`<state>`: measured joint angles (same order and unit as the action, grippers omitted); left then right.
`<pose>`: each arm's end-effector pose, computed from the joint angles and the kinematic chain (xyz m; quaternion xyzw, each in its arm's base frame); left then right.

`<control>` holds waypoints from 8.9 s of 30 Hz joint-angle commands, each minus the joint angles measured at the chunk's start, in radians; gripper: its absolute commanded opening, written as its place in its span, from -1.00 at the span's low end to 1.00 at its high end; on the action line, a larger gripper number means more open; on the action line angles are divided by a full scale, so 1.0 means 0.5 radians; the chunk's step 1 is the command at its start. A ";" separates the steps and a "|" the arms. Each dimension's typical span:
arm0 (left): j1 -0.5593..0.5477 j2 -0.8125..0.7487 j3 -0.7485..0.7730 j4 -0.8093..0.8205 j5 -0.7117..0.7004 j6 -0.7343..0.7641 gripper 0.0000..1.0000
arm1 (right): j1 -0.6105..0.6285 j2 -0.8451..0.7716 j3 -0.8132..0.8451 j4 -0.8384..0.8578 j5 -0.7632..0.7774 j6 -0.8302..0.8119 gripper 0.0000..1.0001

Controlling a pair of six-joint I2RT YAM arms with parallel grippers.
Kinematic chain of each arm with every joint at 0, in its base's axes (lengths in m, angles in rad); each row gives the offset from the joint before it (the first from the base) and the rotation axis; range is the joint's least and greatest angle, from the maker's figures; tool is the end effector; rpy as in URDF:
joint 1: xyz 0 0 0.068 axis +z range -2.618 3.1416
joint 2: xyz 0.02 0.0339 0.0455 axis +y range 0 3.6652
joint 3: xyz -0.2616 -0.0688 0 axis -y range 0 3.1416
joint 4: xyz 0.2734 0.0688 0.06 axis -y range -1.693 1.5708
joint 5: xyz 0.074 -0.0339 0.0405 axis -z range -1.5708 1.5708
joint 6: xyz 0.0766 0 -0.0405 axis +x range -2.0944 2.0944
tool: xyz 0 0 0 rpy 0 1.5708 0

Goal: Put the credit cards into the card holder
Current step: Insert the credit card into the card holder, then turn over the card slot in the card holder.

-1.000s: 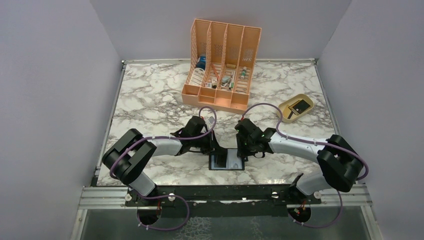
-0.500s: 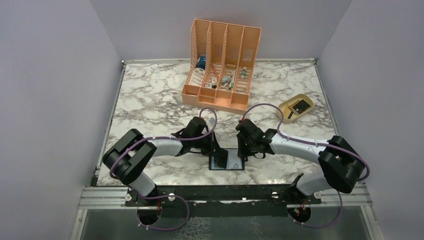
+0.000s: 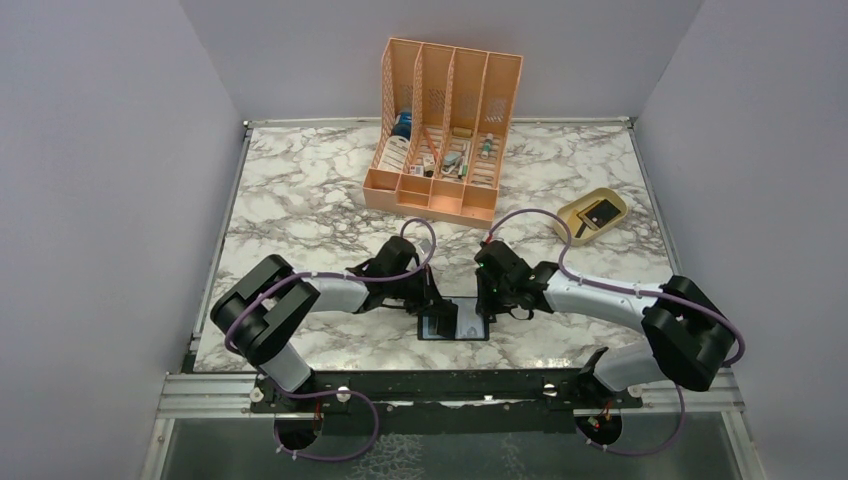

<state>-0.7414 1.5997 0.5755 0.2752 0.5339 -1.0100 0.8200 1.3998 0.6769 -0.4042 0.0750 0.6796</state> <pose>0.2122 -0.2472 0.0773 -0.0140 0.8904 -0.4508 0.0610 0.1985 0.2043 0.0996 -0.0601 0.9730 0.1231 0.1858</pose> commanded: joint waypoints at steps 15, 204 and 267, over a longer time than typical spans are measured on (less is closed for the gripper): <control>-0.027 0.104 0.043 0.086 -0.082 -0.112 -1.00 | 0.011 -0.063 -0.135 -0.035 0.074 0.024 -0.64; -0.352 -0.195 0.127 -0.105 -0.438 -0.018 0.13 | 0.083 -0.481 -0.220 -0.184 0.142 0.432 -0.60; 0.295 -0.812 -0.338 -0.180 -0.015 0.089 0.18 | 0.273 0.109 0.106 0.504 -0.371 0.399 -0.55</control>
<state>-0.6014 1.2171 0.4488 0.1032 0.4568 -0.9291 0.9463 1.4143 0.7025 -0.2100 -0.0910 0.8642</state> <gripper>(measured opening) 0.589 0.222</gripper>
